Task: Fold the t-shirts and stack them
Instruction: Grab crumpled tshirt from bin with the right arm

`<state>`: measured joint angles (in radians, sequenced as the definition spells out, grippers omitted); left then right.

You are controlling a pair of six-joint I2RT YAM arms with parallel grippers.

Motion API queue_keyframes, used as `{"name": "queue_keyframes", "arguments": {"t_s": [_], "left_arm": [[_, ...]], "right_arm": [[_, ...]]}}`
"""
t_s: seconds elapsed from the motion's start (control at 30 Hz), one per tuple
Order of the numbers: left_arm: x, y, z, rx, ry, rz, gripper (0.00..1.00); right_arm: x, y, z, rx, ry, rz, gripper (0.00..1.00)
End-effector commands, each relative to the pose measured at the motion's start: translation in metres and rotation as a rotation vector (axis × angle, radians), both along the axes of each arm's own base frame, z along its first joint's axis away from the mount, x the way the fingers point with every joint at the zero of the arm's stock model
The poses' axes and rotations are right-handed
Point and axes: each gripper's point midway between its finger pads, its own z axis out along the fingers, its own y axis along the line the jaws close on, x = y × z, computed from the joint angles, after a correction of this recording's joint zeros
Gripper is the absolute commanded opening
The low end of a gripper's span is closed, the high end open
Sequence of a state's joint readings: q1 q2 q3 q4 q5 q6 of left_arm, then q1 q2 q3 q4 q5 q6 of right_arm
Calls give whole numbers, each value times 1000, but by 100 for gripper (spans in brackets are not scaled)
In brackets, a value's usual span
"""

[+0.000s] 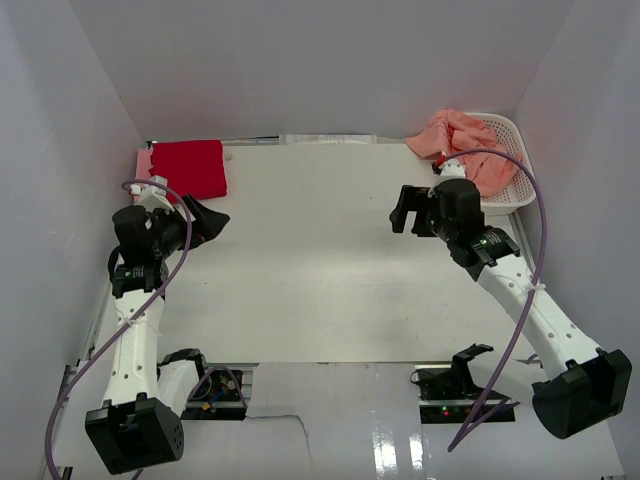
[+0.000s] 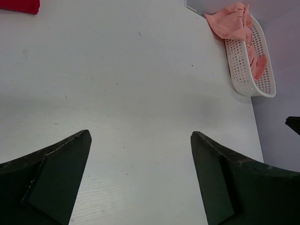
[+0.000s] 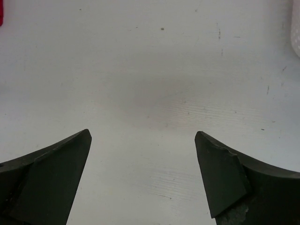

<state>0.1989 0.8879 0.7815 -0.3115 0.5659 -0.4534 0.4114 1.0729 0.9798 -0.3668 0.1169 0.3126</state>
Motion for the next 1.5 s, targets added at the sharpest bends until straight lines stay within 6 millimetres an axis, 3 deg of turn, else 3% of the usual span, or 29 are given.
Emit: {"name": "queue_keyframes", "arguments": {"t_s": [0.0, 0.07, 0.1, 0.13, 0.17, 0.2, 0.23, 0.27, 0.3, 0.37, 0.4, 0.43, 0.47, 0.5, 0.53, 0.57, 0.7, 0.83, 0.87, 1.03, 1.07, 1.13, 1.17, 1.27, 1.4, 1.43, 1.47], "left_arm": [[1, -3, 5, -3, -16, -19, 98], [2, -2, 2, -6, -5, -13, 98], [3, -1, 0, -7, 4, -9, 98], [3, -2, -1, -9, 6, -11, 98], [3, -2, -1, -11, 9, -14, 98], [3, -3, -3, -15, 16, -16, 98], [3, -3, -3, -17, 18, -18, 98], [3, -4, -3, -19, 18, -23, 98], [3, -4, -4, -19, 19, -27, 98], [2, -4, -3, -20, 16, -26, 98], [2, -4, -3, -19, 15, -25, 98], [2, -4, -2, -19, 13, -26, 98], [1, -4, -2, -19, 13, -26, 98], [1, -5, -2, -20, 13, -30, 98], [0, -6, -3, -22, 14, -33, 98], [0, -7, -2, -24, 14, -39, 98], [0, -9, -2, -29, 17, -50, 98], [0, -13, -5, -29, 26, -63, 98], [1, -13, -4, -30, 25, -63, 98], [1, -16, -6, -30, 30, -74, 98], [0, -17, -6, -29, 31, -77, 98], [1, -18, -7, -28, 35, -79, 98], [1, -17, -7, -27, 36, -78, 98], [1, -18, -10, -25, 44, -80, 98], [3, -18, -11, -25, 51, -77, 98], [3, -17, -12, -24, 51, -75, 98], [3, -17, -12, -23, 52, -75, 98]], "right_arm": [[24, -17, 30, -12, -69, -132, 100], [36, -24, 39, -26, -89, -186, 95], [46, -28, 32, -55, -71, -221, 95], [59, -42, 48, -71, -102, -303, 95], [68, -47, 50, -85, -100, -334, 95], [81, -54, 33, -139, -50, -377, 95], [94, -61, 46, -143, -66, -419, 95], [102, -66, 44, -159, -55, -444, 96], [115, -72, 24, -203, -7, -475, 97], [141, -89, 9, -215, 26, -543, 96], [149, -95, 3, -202, 44, -558, 92], [159, -115, -3, -182, 65, -598, 90], [173, -122, 4, -149, 55, -612, 87], [183, -131, -16, -138, 101, -637, 86], [190, -150, -22, -126, 111, -676, 85], [204, -156, -31, -124, 125, -690, 83], [229, -193, -45, -163, 135, -783, 79], [243, -227, -61, -213, 144, -861, 79], [247, -230, -76, -227, 173, -856, 80], [266, -247, -96, -231, 189, -875, 87], [268, -250, -111, -243, 211, -874, 88], [277, -257, -112, -226, 202, -879, 89], [279, -259, -124, -223, 218, -878, 87], [286, -264, -134, -195, 228, -873, 78], [288, -268, -142, -187, 238, -869, 78], [288, -268, -143, -185, 241, -867, 73], [290, -267, -143, -180, 237, -863, 54]]}}
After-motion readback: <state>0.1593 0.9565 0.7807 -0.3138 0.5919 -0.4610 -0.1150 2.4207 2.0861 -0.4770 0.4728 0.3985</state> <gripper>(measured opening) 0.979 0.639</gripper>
